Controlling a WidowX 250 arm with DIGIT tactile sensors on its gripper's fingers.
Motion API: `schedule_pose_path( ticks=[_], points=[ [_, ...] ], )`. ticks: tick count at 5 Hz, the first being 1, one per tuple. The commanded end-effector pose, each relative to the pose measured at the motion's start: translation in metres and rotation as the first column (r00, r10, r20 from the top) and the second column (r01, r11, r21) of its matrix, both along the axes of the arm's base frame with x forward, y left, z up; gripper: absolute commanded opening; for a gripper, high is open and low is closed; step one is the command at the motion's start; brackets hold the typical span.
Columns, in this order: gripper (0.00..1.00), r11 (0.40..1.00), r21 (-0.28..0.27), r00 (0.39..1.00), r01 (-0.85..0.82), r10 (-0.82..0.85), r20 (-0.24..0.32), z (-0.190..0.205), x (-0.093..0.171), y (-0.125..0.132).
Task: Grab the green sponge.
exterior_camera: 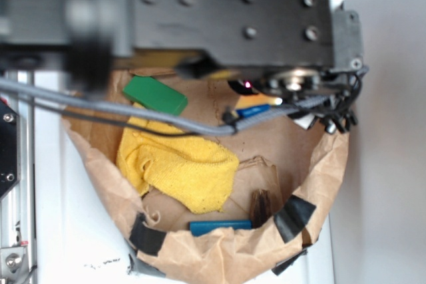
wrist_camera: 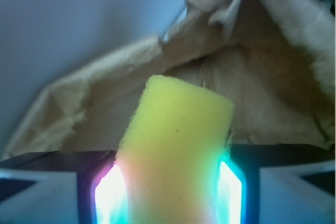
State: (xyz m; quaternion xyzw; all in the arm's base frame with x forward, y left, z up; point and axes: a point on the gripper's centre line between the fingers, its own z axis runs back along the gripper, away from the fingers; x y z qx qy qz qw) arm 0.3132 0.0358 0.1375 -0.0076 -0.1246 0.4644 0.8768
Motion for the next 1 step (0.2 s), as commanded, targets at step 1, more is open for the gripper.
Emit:
schedule_pose_path(
  ticks=[1],
  points=[
    [0.00, 0.994, 0.088, 0.989, 0.067, -0.078, 0.129, 0.0279, -0.0235, 0.0100]
  ],
)
